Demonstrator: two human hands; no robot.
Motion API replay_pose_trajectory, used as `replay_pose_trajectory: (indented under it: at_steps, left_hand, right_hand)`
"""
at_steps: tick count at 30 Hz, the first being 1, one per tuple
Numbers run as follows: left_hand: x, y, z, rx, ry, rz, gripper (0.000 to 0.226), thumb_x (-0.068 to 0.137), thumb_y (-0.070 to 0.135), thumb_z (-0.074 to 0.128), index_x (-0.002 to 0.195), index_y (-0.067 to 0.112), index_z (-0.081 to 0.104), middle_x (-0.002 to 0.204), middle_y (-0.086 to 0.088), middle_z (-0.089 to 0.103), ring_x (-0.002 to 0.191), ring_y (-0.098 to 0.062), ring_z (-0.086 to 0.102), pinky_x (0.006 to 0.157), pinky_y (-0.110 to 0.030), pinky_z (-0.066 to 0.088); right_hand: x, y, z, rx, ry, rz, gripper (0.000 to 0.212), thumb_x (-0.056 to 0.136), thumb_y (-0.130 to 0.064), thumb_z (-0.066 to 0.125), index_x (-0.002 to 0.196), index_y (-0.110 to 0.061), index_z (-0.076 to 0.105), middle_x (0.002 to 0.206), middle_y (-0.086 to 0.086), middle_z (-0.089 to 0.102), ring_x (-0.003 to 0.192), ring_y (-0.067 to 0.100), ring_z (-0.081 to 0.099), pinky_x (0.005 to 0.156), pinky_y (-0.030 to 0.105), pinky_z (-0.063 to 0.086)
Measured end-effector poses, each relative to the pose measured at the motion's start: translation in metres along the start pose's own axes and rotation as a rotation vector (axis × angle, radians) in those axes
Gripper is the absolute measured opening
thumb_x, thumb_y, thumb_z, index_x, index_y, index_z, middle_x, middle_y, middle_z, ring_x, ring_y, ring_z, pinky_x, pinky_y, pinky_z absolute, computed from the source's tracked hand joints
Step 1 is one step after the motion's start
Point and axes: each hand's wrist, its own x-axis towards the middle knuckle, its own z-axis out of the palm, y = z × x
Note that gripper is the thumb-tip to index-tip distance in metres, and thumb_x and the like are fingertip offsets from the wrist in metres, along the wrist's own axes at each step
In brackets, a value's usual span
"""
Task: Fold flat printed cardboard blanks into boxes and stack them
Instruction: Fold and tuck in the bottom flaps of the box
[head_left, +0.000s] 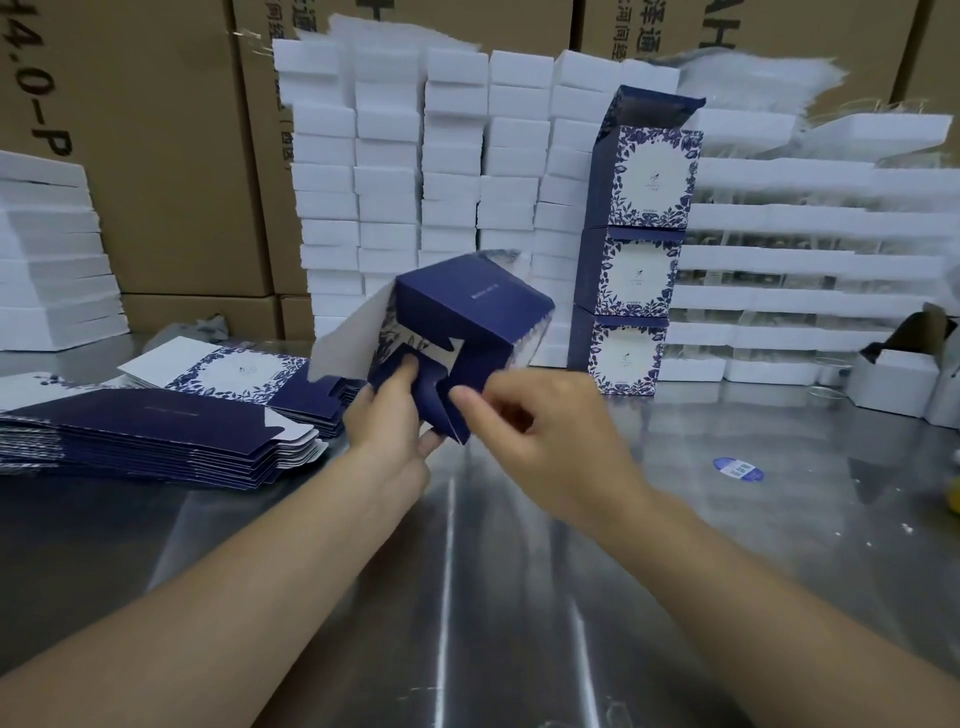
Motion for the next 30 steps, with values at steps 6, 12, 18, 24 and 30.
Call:
replay_pose_trajectory:
  at_steps: [6,12,18,24,30]
  left_hand:
    - [0.002,-0.002,0.002,-0.007,-0.085,-0.061,0.033,0.097,0.030,0.073,0.126,0.015,0.069,0.110,-0.008,0.081,0.101,-0.028,0.078,0.075,-0.041,0.067]
    - [-0.001,0.004,0.004,-0.019,-0.134,-0.012,0.034,0.097,0.023,0.068,0.131,0.018,0.071,0.109,-0.001,0.079,0.093,-0.015,0.075,0.065,-0.028,0.063]
    - [-0.003,0.004,0.006,-0.003,-0.152,0.013,0.025,0.099,0.027,0.073,0.122,0.020,0.070,0.109,-0.004,0.082,0.093,-0.012,0.079,0.066,-0.025,0.063]
    - [-0.005,0.001,0.009,0.065,-0.141,0.024,0.032,0.097,0.036,0.076,0.121,0.015,0.070,0.104,0.000,0.083,0.088,-0.008,0.080,0.062,-0.023,0.058]
    - [-0.013,-0.003,0.011,0.153,-0.256,-0.023,0.044,0.095,0.051,0.074,0.122,0.016,0.070,0.099,0.006,0.082,0.089,-0.006,0.079,0.069,-0.027,0.054]
  right_hand:
    - [-0.012,-0.007,0.013,0.046,-0.535,0.408,0.072,0.093,-0.080,0.044,0.068,-0.019,0.075,0.059,-0.004,0.070,0.050,0.009,0.060,0.057,0.031,0.050]
    - [-0.005,-0.001,0.017,0.600,-0.436,0.933,0.057,0.102,-0.059,0.052,0.095,-0.009,0.078,0.063,-0.001,0.069,0.045,0.012,0.047,0.044,0.020,0.029]
    - [-0.004,-0.003,0.017,0.634,-0.265,1.018,0.043,0.104,-0.051,0.053,0.089,-0.015,0.070,0.054,-0.007,0.056,0.045,0.011,0.046,0.045,0.020,0.029]
    - [0.004,-0.004,0.013,0.856,-0.047,0.980,0.039,0.103,-0.038,0.058,0.070,-0.019,0.064,0.053,-0.004,0.052,0.042,0.010,0.040,0.043,0.018,0.032]
    - [0.004,-0.003,0.013,0.855,0.132,0.947,0.038,0.098,-0.022,0.055,0.061,-0.014,0.060,0.047,-0.001,0.047,0.041,0.010,0.036,0.040,0.016,0.030]
